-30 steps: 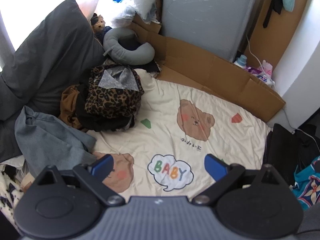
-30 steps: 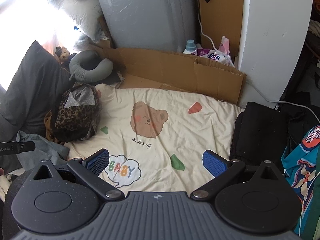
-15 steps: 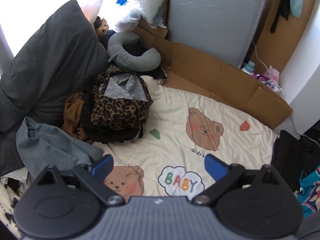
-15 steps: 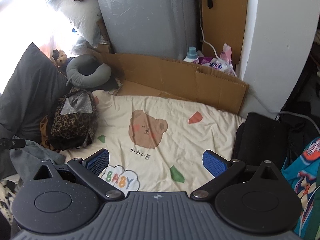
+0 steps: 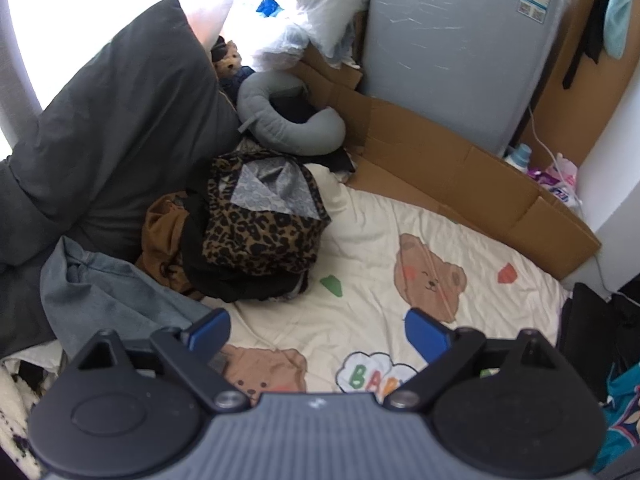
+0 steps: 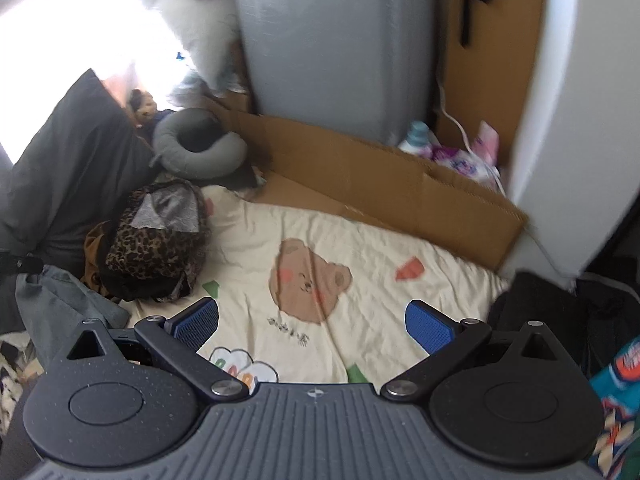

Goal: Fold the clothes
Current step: 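Close the left gripper on the leopard-print garment in the pile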

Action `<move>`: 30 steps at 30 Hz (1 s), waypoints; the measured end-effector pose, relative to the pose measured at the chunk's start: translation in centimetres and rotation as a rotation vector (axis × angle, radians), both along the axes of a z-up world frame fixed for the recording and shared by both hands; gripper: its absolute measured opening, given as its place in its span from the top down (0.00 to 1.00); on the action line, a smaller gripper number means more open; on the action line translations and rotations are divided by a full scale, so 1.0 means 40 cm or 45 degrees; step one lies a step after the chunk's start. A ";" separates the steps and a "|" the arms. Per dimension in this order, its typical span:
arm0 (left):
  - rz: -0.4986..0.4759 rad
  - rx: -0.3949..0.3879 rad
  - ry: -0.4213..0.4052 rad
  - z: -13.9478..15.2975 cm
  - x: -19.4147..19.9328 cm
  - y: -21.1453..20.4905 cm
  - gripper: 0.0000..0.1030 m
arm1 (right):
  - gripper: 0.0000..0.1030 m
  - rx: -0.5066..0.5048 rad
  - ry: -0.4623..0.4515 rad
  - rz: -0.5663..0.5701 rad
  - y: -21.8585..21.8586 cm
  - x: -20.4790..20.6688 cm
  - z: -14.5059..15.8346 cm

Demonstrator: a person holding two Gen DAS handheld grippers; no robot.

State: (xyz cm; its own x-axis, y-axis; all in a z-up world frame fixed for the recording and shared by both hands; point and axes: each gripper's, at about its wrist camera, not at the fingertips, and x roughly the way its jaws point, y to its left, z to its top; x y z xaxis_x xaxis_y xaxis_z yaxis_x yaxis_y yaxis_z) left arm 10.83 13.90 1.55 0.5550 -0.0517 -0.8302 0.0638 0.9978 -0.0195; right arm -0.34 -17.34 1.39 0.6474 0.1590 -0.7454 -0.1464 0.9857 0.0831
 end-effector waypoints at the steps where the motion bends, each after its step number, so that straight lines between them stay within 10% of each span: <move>1: 0.000 0.004 -0.005 -0.002 0.004 0.008 0.07 | 0.00 -0.013 -0.009 0.009 0.007 0.006 -0.001; 30: 0.151 -0.106 -0.104 -0.170 0.241 0.175 0.24 | 0.00 0.086 0.022 0.178 0.101 0.304 -0.089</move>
